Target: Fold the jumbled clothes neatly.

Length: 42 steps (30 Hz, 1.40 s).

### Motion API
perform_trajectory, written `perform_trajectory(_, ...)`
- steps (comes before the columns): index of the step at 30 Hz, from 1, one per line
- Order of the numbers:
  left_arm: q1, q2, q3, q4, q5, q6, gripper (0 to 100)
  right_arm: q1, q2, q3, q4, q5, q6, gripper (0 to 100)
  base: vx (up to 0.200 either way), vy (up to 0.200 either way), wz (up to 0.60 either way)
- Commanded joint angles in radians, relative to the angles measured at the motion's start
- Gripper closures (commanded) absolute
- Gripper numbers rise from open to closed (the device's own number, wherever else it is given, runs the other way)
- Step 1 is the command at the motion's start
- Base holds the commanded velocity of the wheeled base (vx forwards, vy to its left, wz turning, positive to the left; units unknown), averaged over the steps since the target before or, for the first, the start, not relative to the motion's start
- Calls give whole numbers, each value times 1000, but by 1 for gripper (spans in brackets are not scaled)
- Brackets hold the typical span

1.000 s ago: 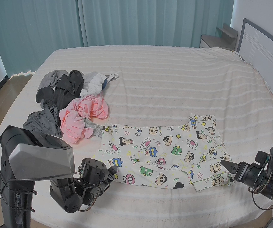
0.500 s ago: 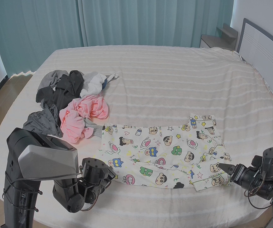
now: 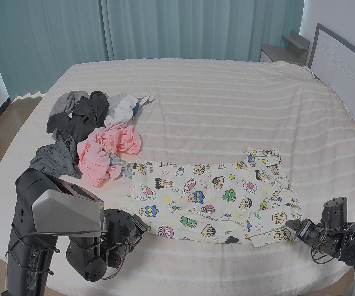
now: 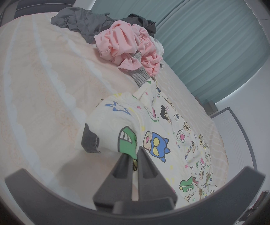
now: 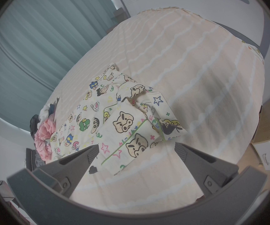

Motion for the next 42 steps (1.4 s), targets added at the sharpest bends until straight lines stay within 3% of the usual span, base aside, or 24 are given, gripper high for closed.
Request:
perform_trajectory(1,-2,6,47,-52,1,8,100,15,149,-9,-42,-42,17,0,0,0,0)
perform_trajectory(4,-2,8,58,-72,1,8,100,29,214,-41,-47,-96,15,0,0,0,0)
perform_trajectory(11,1,6,70,-91,1,9,100,83,234,-41,-46,-114,41,0,0,0,0)
perform_trajectory(20,-1,6,80,-97,1,9,100,83,317,-93,-47,-174,63,0,0,0,0)
perform_trajectory(42,-1,6,86,-97,1,9,100,49,384,-183,-65,-214,92,0,0,0,0)
